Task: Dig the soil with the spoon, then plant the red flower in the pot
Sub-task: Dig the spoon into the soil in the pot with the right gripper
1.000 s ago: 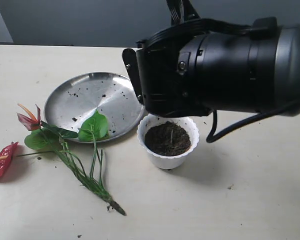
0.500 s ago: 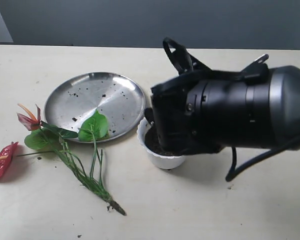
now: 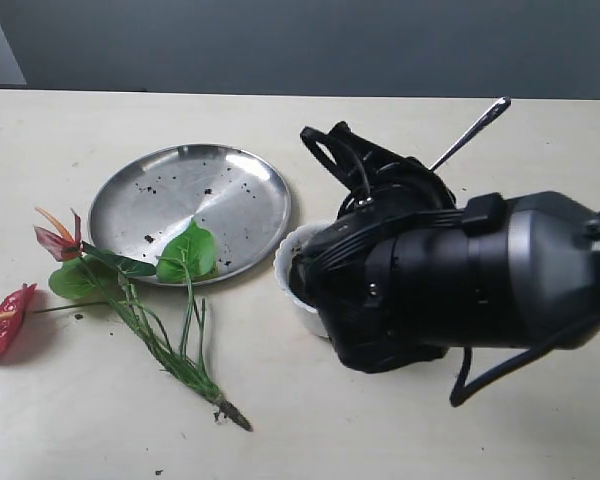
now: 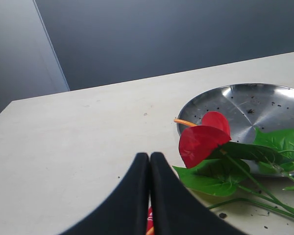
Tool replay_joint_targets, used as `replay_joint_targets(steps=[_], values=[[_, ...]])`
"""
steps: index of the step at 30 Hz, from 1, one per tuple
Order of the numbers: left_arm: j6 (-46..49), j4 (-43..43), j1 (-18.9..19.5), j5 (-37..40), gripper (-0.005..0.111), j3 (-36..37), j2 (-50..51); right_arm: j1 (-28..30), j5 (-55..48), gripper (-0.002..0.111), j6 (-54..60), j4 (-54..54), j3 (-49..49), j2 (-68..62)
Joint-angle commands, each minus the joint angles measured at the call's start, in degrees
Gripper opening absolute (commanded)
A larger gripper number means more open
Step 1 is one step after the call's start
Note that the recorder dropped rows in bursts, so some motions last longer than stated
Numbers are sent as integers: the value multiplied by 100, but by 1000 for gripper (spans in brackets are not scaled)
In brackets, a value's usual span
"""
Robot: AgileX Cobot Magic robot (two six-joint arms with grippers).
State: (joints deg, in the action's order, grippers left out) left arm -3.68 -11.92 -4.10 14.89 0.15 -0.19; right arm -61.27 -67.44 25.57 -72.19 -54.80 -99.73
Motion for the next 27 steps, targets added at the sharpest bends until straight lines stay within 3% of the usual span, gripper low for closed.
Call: replay_joint_targets(steps=[1,14,27], values=[[-21,29,-13,-39,2,-15,19,-14,58,0,-15,-214,24,-348],[-21,29,-13,-39,2,-15,19,-353,374,0,-27,-373,24,-1054],[-21,29,-13,-39,2,-15,19,-178,78,0,-377,-976,-86,-896]])
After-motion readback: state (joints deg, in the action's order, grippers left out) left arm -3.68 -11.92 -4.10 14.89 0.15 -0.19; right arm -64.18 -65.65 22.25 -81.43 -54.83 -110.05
